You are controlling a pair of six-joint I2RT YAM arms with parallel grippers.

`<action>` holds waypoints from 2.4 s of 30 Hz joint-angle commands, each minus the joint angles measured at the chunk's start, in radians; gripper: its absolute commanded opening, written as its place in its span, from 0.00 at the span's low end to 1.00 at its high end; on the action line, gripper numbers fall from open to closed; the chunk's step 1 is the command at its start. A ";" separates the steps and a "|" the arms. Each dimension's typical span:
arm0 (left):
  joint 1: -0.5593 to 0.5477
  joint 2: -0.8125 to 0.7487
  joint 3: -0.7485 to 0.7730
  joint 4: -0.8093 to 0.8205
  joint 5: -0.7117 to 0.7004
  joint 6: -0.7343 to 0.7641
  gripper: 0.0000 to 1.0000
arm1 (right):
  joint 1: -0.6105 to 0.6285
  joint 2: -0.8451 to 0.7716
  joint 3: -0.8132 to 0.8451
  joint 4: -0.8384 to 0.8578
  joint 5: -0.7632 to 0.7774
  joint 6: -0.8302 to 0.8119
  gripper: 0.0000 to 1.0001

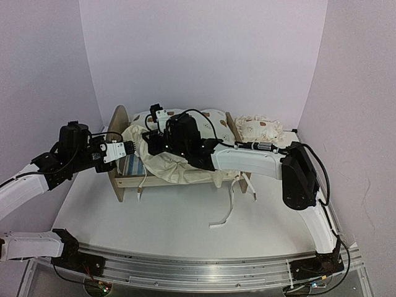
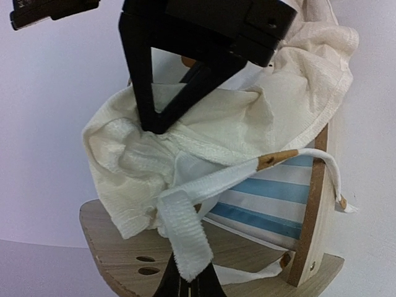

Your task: Set up the pet bed

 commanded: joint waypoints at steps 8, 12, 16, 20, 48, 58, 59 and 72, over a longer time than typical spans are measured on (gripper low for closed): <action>0.001 0.087 -0.045 -0.018 0.012 -0.209 0.00 | -0.006 -0.051 -0.016 0.047 -0.026 0.040 0.00; 0.001 0.106 -0.052 -0.091 0.024 -0.326 0.01 | -0.004 -0.049 -0.040 0.047 -0.038 0.075 0.00; 0.001 0.078 -0.076 -0.124 0.034 -0.367 0.20 | 0.006 -0.041 -0.069 0.047 -0.044 0.095 0.00; 0.001 0.014 -0.075 -0.165 0.094 -0.370 0.50 | 0.020 -0.011 -0.072 0.036 -0.051 0.124 0.00; 0.000 0.037 0.090 -0.289 0.280 -0.292 0.29 | 0.034 -0.154 -0.048 -0.278 -0.167 0.046 0.46; -0.003 0.073 0.081 -0.441 0.235 -0.099 0.28 | 0.011 -0.459 -0.405 -0.375 -0.016 0.079 0.53; -0.003 0.070 0.070 -0.444 0.200 -0.043 0.29 | 0.011 -0.475 -0.426 -0.375 -0.009 0.087 0.53; -0.003 -0.100 -0.252 0.008 0.080 0.359 0.56 | 0.011 -0.497 -0.487 -0.367 -0.028 0.098 0.52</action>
